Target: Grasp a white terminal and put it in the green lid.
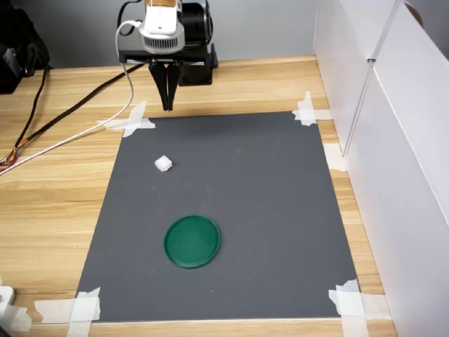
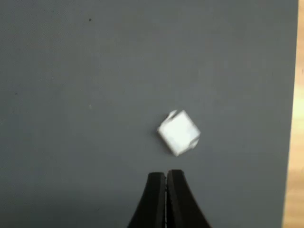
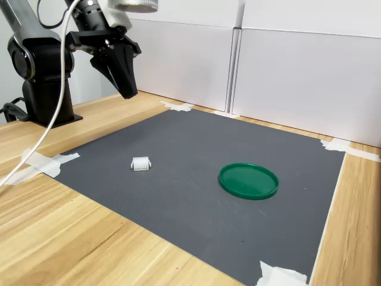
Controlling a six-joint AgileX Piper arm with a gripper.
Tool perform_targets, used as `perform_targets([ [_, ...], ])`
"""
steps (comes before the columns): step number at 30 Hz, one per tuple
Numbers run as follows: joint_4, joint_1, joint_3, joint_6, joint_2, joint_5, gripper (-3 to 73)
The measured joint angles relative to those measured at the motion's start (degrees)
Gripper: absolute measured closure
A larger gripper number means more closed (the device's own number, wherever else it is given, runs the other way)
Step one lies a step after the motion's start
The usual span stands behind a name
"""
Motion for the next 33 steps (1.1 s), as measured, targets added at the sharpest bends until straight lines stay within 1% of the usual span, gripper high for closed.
perform_targets([
  [3, -0.06, 0.0, -2.86, -4.92, 3.92, 0.27, 71.6],
  [5, -0.22, 0.0, -4.95, -9.04, 6.53, 1.68, 71.6],
  [9, -0.21, 0.0, -8.96, -16.16, 11.2, 7.31, 71.6],
  [11, 0.38, 0.0, -10.96, -20.15, 13.21, 10.88, 71.6],
  [15, 3.58, 0.0, -14.53, -30.02, 15.78, 17.55, 71.6],
  [20, 7.37, -0.15, -17.82, -42.91, 17.12, 24.02, 71.6],
  [22, 9.32, -1.44, -18.04, -47.5, 17.27, 24.56, 71.6],
  [25, 13.24, -5.44, -18.08, -54.62, 17.34, 23.95, 71.6],
  [27, 15.09, -8.06, -18.29, -58.28, 18.03, 23.0, 71.6],
  [30, 15.46, -10.73, -18.47, -60.94, 20.24, 22.06, 70.6],
  [33, 14.61, -12.83, -18.49, -61.25, 22.7, 21.79, 66.7],
])
